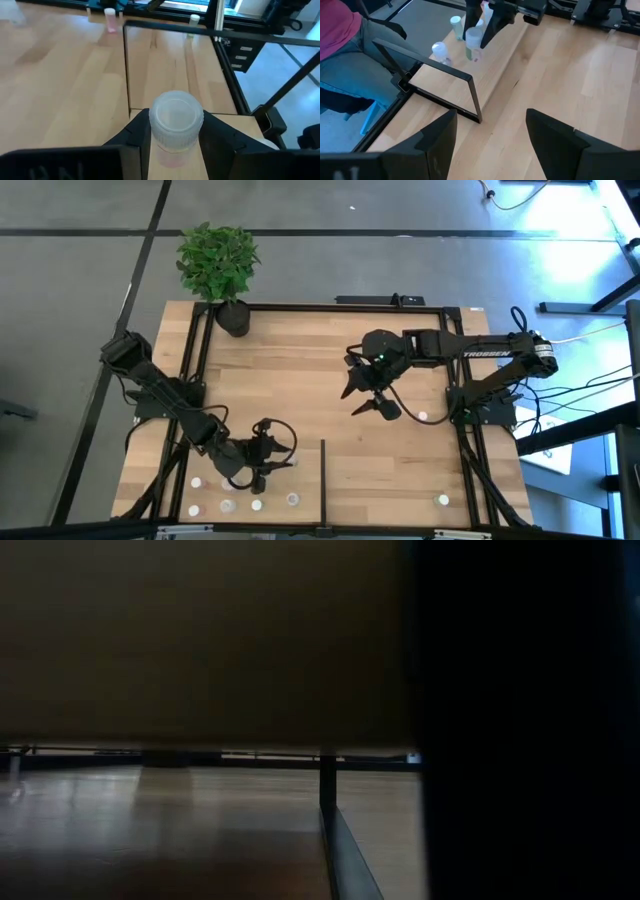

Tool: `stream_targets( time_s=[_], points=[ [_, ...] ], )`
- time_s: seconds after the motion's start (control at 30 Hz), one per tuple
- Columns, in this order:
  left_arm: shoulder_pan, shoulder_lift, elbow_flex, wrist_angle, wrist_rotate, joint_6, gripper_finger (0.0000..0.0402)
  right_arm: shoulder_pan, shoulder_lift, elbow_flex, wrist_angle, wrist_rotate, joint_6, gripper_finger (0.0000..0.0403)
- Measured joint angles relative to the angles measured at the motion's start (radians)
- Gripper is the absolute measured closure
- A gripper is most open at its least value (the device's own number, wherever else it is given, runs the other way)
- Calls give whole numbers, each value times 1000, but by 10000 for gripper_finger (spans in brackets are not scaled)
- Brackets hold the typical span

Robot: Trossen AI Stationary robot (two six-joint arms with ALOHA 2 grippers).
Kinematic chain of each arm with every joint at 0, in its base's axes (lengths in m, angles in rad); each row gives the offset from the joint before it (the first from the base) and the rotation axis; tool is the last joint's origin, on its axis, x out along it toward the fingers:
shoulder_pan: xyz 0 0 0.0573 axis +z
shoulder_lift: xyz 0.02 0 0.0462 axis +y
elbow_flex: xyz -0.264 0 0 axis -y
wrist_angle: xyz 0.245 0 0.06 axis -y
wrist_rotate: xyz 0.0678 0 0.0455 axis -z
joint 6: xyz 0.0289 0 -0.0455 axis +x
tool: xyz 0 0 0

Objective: Pick and place medicine bottles onto shelf by color
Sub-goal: Put the left transparent pill bottle on the shelf aligned with the other transparent pill bottle

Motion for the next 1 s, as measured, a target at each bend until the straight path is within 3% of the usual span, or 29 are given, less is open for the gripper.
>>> stream_targets(
  time_s=[0.43, 1.0],
  points=[
    [-19, 120, 100, -59, -19, -69, 283, 0, 0, 0, 0, 0, 0, 163],
    [-30, 158, 132, -128, -22, -186, 281, 0, 0, 0, 0, 0, 0, 163]
  ],
)
